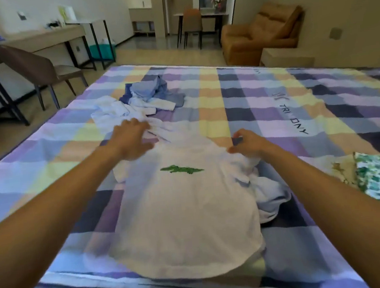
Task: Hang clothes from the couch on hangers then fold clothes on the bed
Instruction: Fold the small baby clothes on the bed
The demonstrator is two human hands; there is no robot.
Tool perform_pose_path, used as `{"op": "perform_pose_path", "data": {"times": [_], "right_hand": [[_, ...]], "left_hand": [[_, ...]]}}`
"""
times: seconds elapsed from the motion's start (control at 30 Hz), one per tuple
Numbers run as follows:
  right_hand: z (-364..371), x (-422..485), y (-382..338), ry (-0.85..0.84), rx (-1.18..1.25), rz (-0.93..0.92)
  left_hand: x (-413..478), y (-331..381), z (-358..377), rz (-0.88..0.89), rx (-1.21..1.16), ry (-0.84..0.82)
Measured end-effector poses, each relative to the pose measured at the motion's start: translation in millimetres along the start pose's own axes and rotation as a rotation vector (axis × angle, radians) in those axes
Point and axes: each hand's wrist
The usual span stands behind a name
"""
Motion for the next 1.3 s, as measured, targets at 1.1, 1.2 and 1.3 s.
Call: {"op": "perform_pose_path", "data": {"times": [1.1, 1.2, 1.3], "right_hand": [[4.1, -267.2, 23.5, -0.350, 0.193, 0.021], [-20.2, -222.2, 6.6, 0.018, 0.193, -0.103], [-31.8, -135.2, 13.4, 0.302, 0.146, -0.070]], "left_hand": [[-19.7, 141.7, 101.2, 0.362, -0.220, -0.026], [-19.2, 151.2, 97.5, 0.338, -0.173, -0.051], [-18.7, 164.0, 101.0, 0.283, -0.145, -0.046]]}}
Point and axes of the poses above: each hand's wrist, its own x-axis towards the middle knuckle, its own z-axis out of the palm, y = z × x, and after that the axes turned 8 degrees about x, right-handed
